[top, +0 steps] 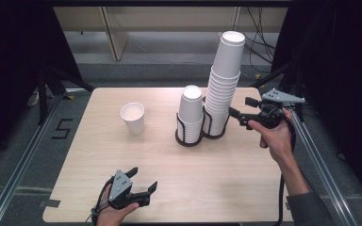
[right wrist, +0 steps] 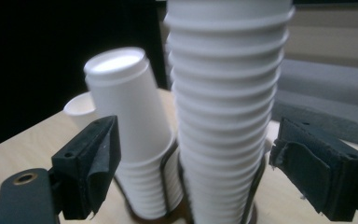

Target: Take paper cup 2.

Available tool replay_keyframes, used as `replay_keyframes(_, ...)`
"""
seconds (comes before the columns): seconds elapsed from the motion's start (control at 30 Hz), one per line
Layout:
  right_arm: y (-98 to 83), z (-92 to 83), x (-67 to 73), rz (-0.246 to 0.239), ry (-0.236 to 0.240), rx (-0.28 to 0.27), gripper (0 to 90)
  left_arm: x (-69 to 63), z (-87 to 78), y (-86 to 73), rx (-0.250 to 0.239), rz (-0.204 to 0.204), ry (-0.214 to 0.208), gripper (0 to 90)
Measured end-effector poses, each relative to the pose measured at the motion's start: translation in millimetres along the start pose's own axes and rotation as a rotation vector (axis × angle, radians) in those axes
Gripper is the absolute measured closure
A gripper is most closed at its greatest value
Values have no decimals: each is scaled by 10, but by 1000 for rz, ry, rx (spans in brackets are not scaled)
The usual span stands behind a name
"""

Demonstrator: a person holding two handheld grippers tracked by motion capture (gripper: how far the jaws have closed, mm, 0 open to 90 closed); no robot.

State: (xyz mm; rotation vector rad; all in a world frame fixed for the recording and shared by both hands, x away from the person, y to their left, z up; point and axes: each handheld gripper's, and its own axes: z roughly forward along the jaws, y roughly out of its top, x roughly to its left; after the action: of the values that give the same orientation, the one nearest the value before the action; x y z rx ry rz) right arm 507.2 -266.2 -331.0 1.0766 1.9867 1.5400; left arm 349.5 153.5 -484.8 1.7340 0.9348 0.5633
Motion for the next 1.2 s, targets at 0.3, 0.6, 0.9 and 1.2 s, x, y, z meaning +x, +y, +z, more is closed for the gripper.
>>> replay_keyframes(0.3, 522, 5, -55, -28, -36, -62, 154, 0, 27, -24, 7, -7, -21, 145)
replay_keyframes(0.6, 883, 145, -36, -70, -62, -78, 154, -15, 48, -45, 25, 2, -22, 145)
replay_keyframes(0.9, 1103, 404, 1, -88, -114, -53, 155, -27, 62, -59, 29, 2, -26, 144)
replay_keyframes(1.2, 1206, 630, -16, -57, -125, -54, 137, -36, 66, -64, 19, 3, -38, 145)
